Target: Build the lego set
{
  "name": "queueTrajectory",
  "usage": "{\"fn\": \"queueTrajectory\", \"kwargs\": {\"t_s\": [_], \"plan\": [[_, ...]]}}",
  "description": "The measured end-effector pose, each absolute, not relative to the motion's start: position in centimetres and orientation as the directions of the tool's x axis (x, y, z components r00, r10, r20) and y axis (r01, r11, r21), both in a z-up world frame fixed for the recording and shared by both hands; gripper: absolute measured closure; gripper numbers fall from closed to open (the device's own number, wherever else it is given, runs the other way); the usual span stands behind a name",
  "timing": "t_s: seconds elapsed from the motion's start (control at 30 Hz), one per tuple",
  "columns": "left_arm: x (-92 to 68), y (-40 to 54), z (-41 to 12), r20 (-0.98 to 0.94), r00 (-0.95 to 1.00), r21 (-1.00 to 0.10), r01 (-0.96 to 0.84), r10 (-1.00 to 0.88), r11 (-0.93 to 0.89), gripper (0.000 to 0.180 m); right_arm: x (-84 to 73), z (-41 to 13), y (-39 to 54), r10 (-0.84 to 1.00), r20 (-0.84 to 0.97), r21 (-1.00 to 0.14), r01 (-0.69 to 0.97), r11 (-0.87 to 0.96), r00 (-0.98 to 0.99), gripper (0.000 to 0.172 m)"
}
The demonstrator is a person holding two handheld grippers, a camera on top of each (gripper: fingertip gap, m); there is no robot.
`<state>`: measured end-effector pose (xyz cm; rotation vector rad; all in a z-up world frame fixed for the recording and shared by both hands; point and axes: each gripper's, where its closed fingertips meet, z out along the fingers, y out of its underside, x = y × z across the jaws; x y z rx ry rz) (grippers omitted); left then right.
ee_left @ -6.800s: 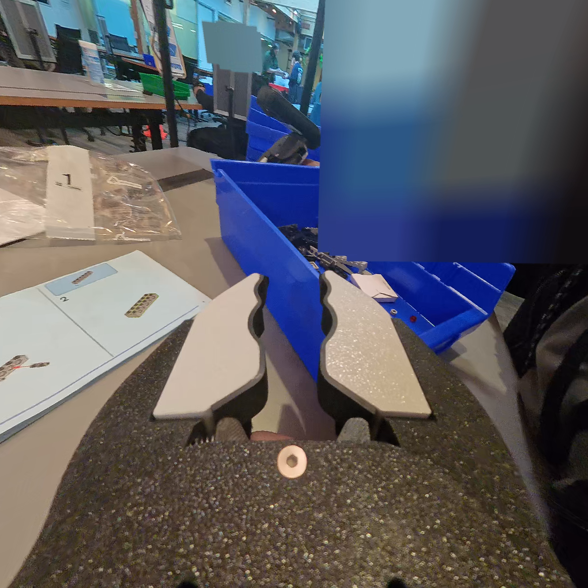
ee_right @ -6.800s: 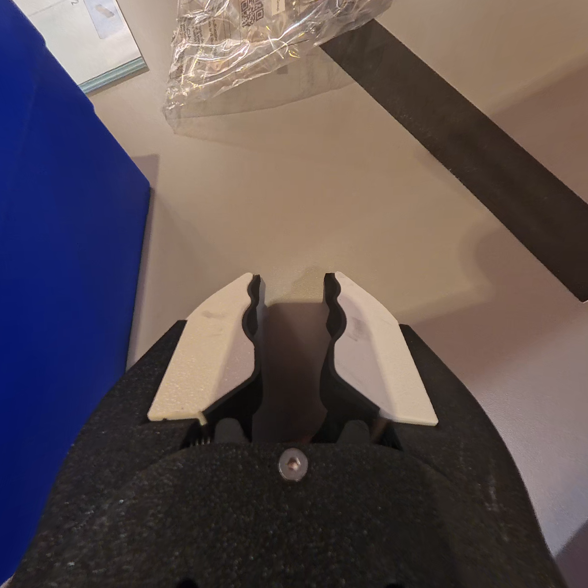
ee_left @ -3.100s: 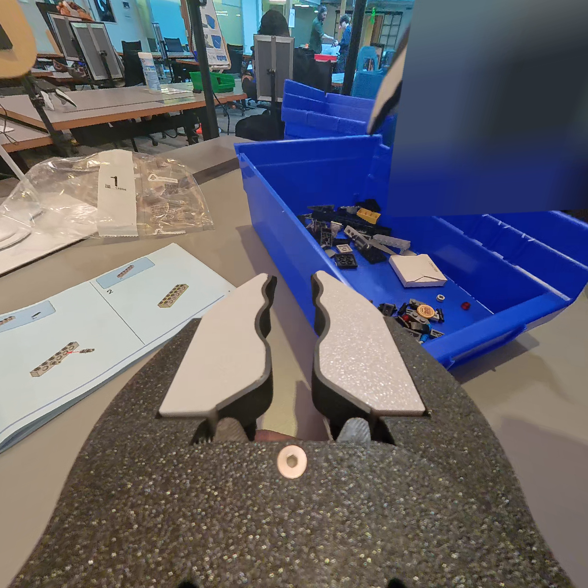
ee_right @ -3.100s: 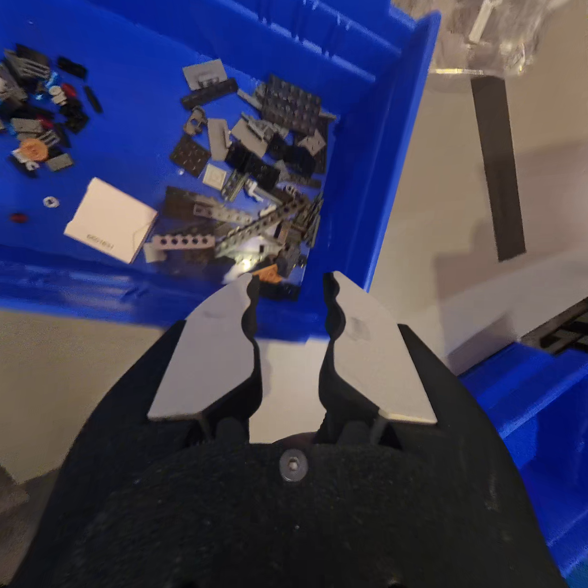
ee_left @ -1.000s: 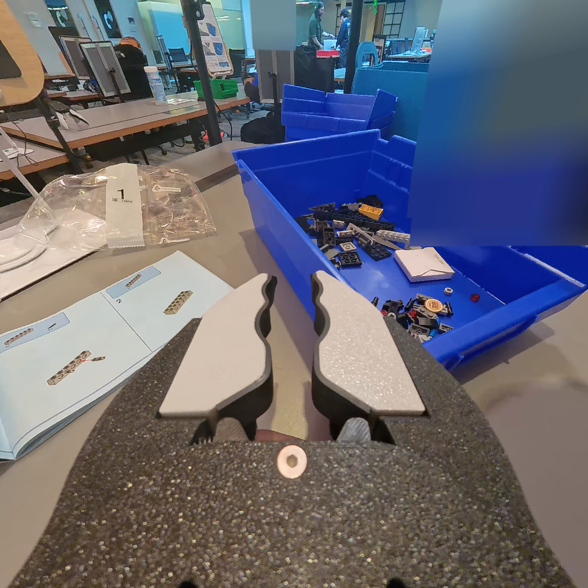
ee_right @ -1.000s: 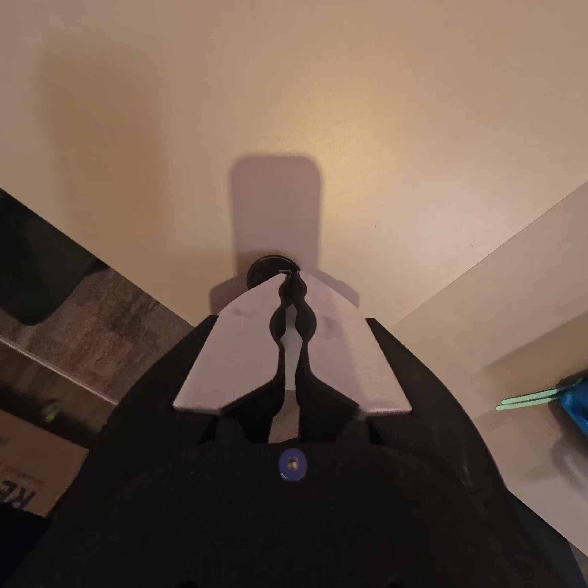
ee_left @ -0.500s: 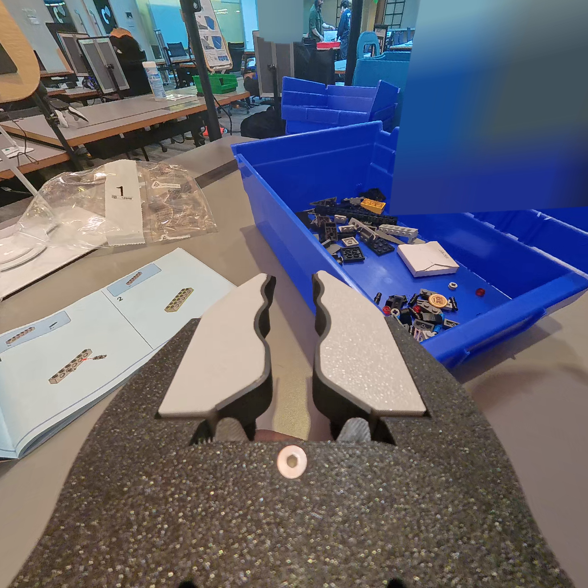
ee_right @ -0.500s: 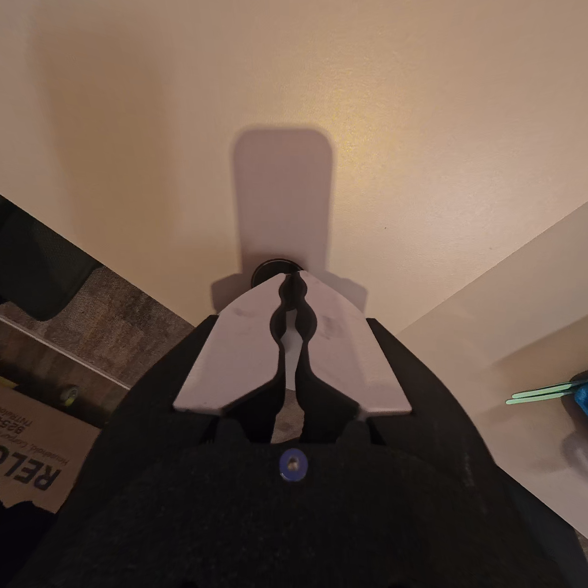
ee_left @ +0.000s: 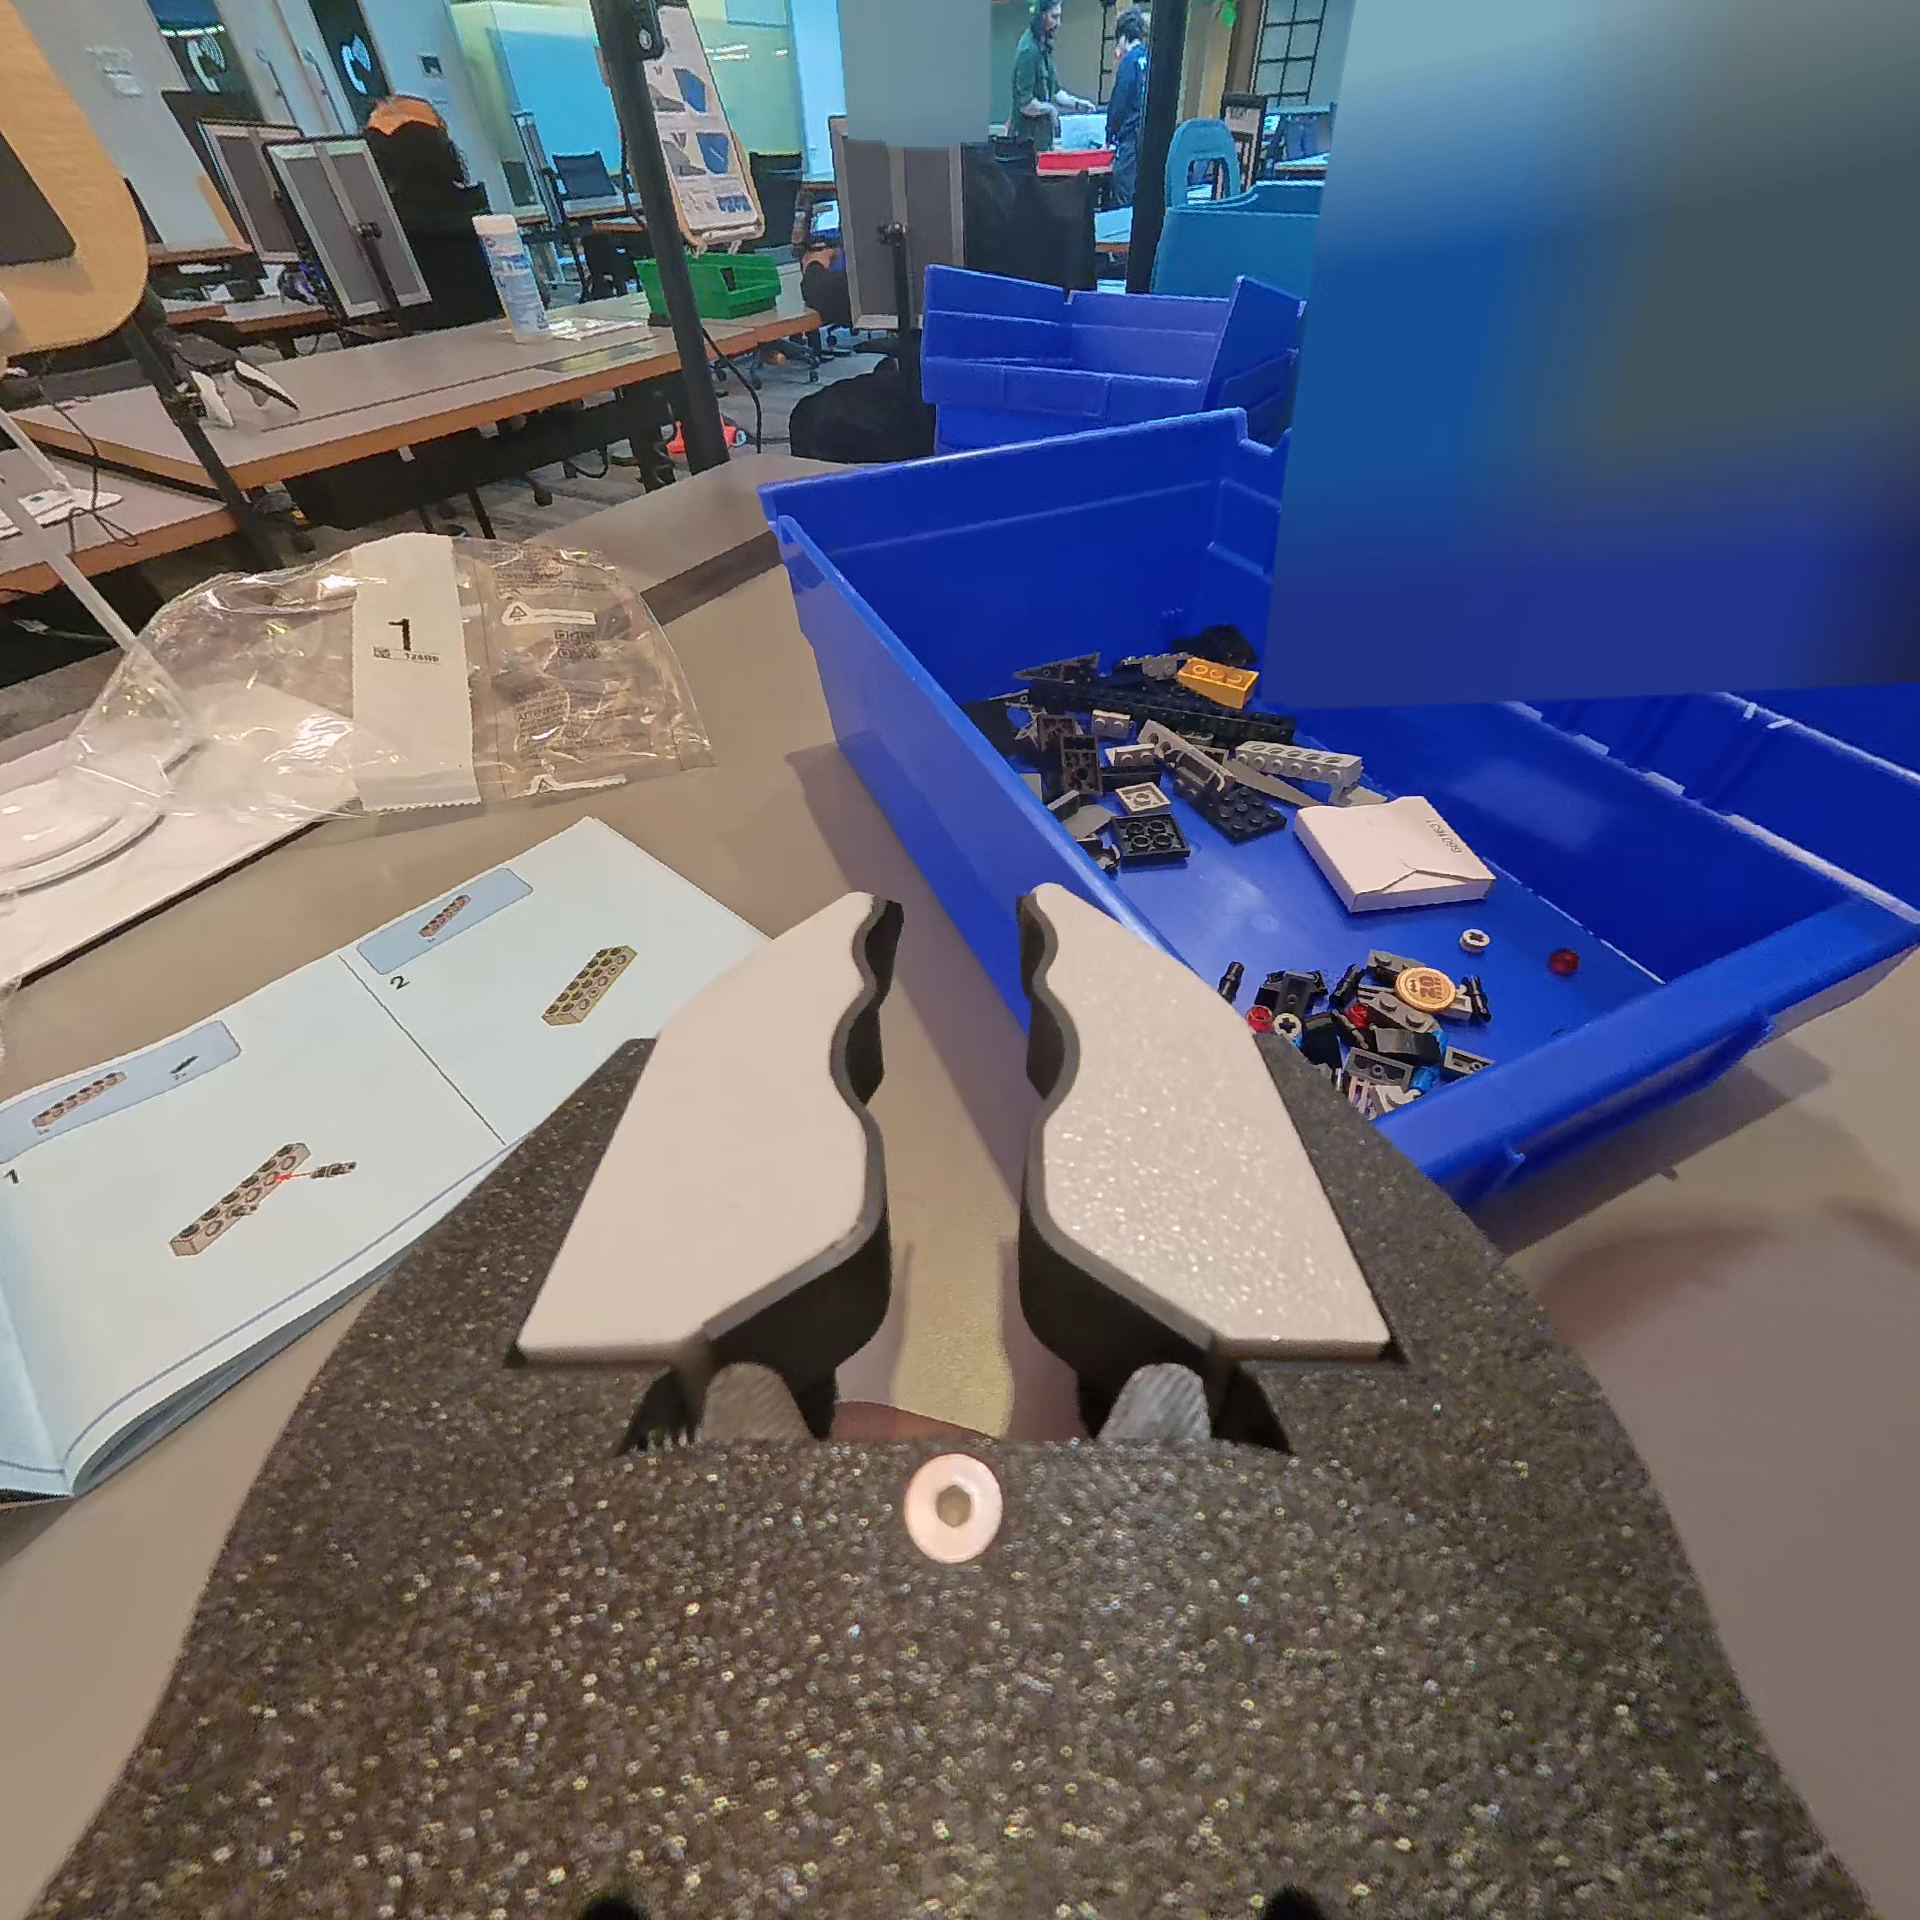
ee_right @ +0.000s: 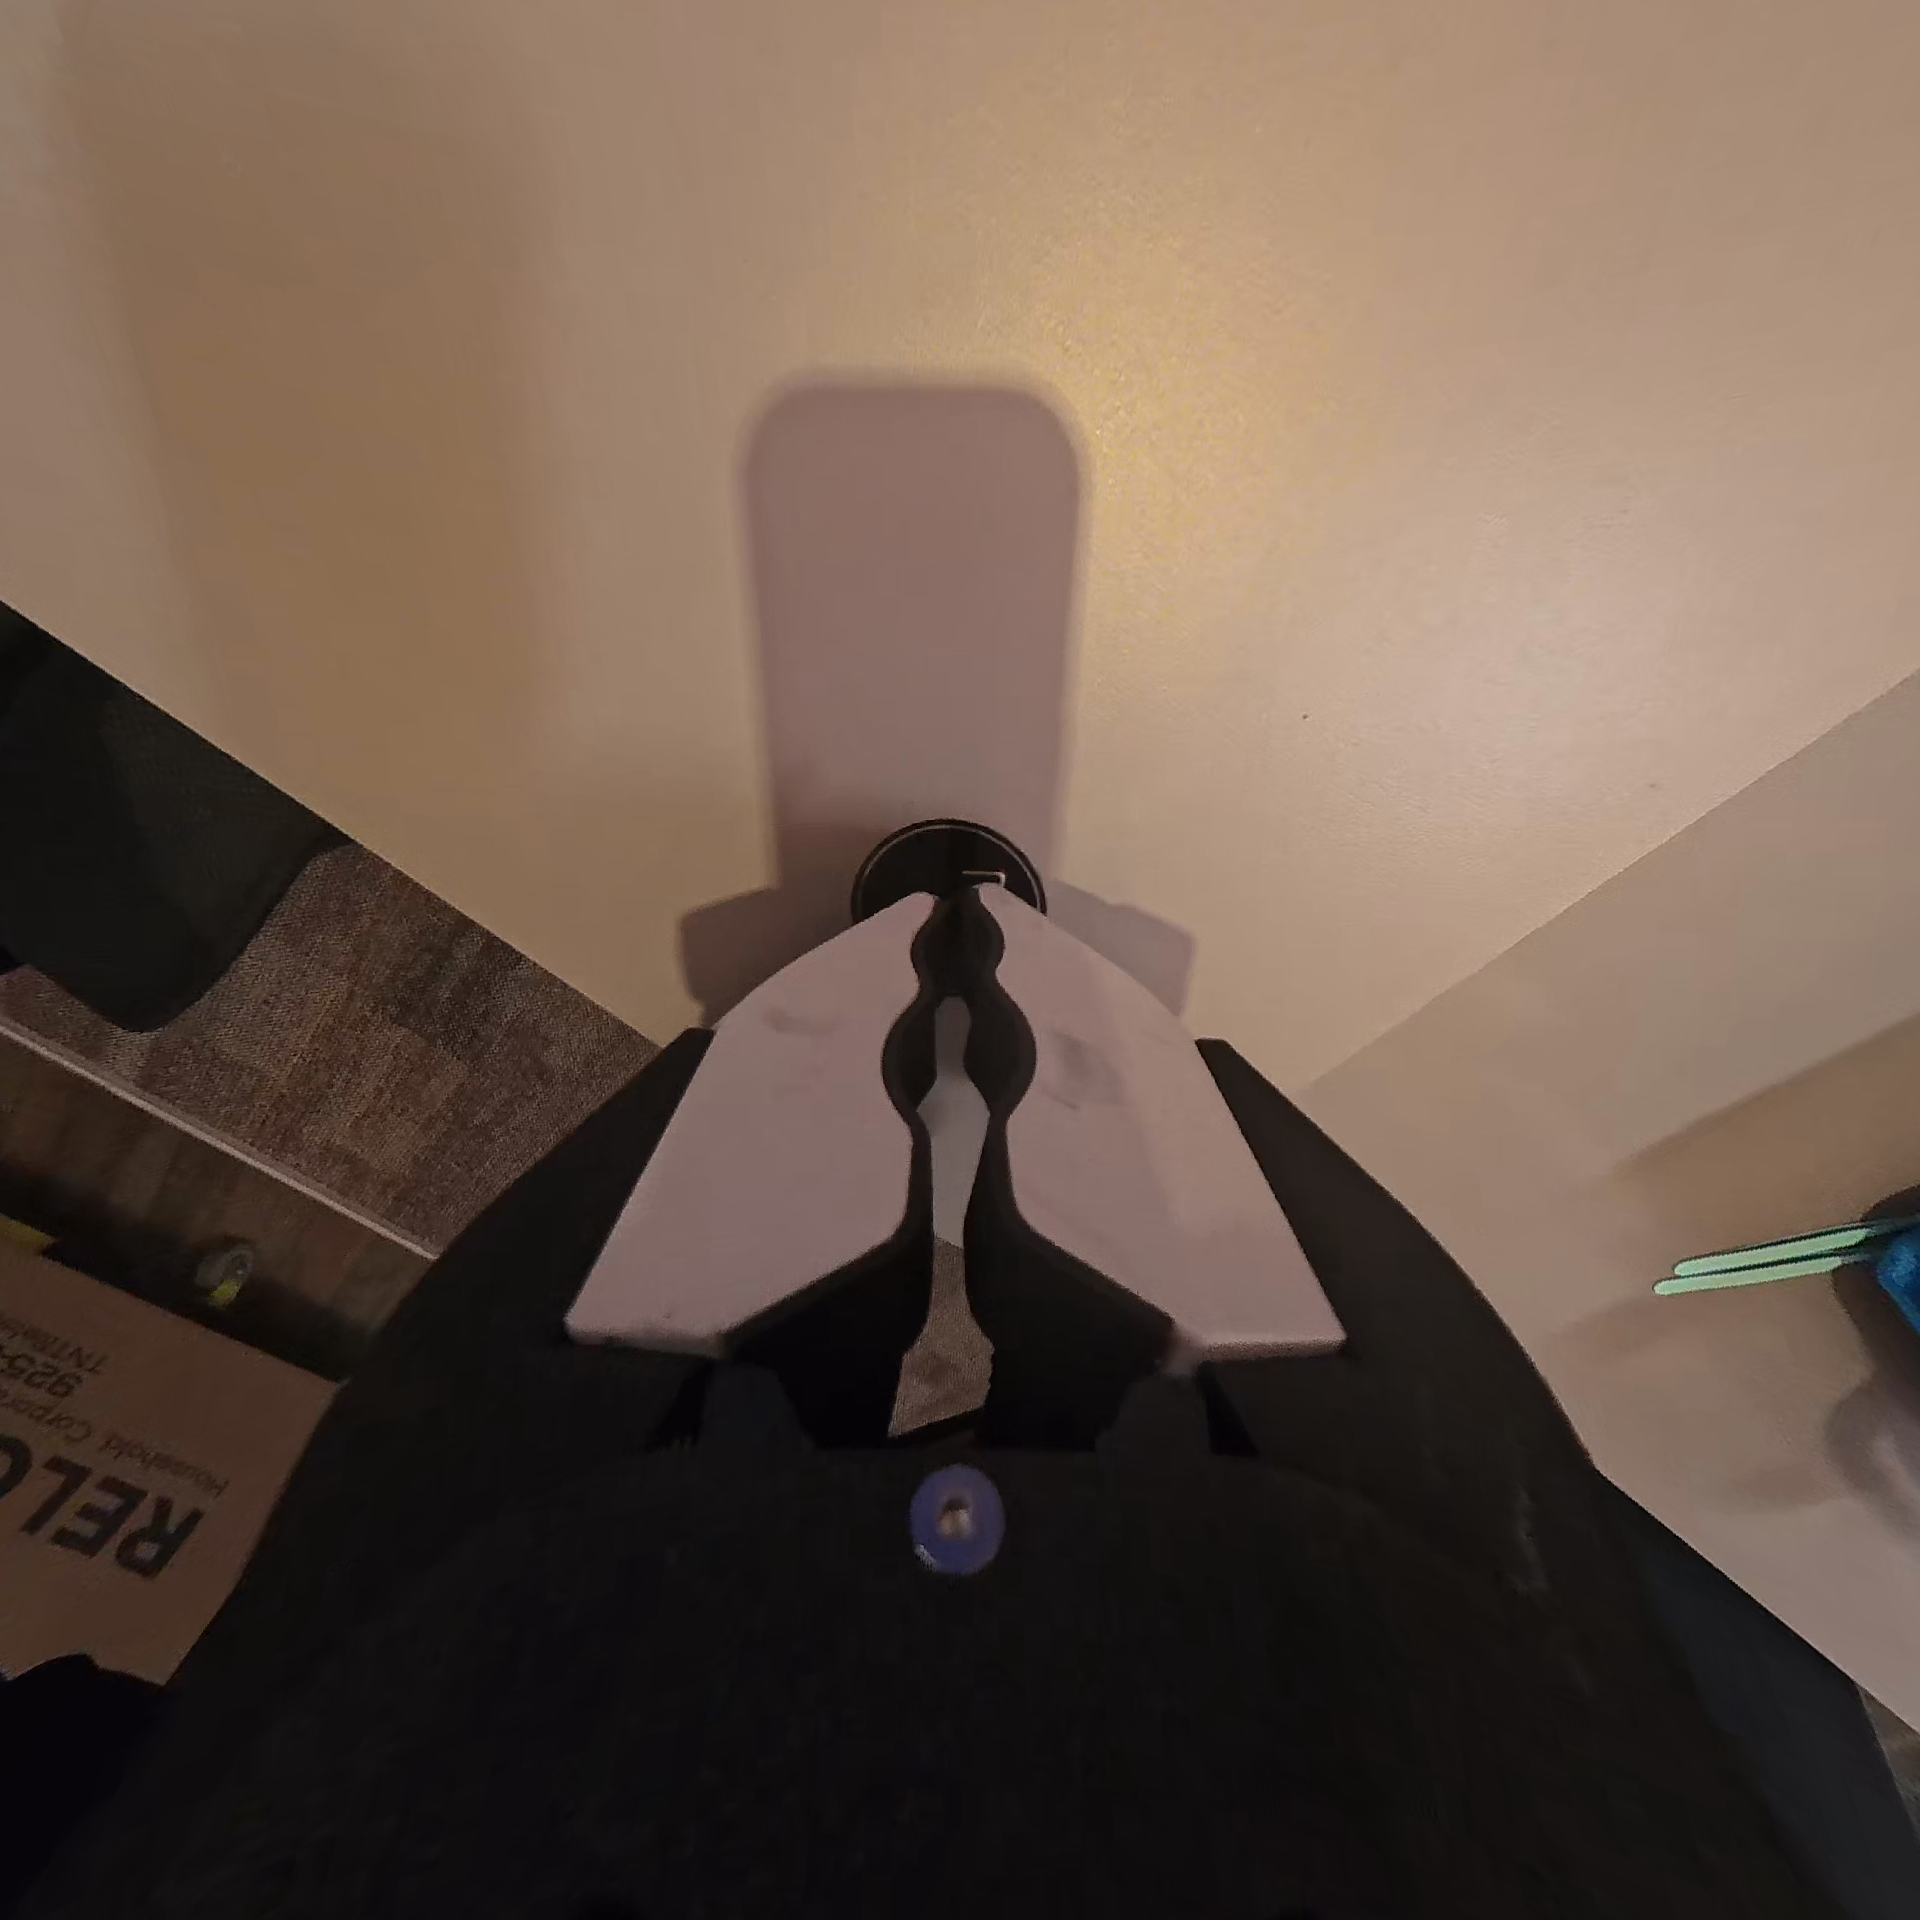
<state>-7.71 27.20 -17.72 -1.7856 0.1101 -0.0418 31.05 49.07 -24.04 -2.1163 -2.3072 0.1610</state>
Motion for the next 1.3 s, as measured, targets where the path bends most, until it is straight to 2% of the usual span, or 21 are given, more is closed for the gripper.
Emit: {"fn": "queueTrajectory", "kwargs": {"t_s": [0.6,1.3], "plan": [[-7.7,26.8,-17.7,-0.033,0.995,-0.975,-0.054,-0.099,-0.216,0.157,30.6,-24.1,49.3,0.989,-0.137,-0.045,0.997,0.056,-0.061,0.172],[-9.0,26.3,-17.3,0.008,0.997,-0.978,-0.008,-0.077,-0.209,0.156,30.7,-25.5,49.3,0.991,-0.129,-0.025,0.999,0.040,-0.043,0.172]]}}
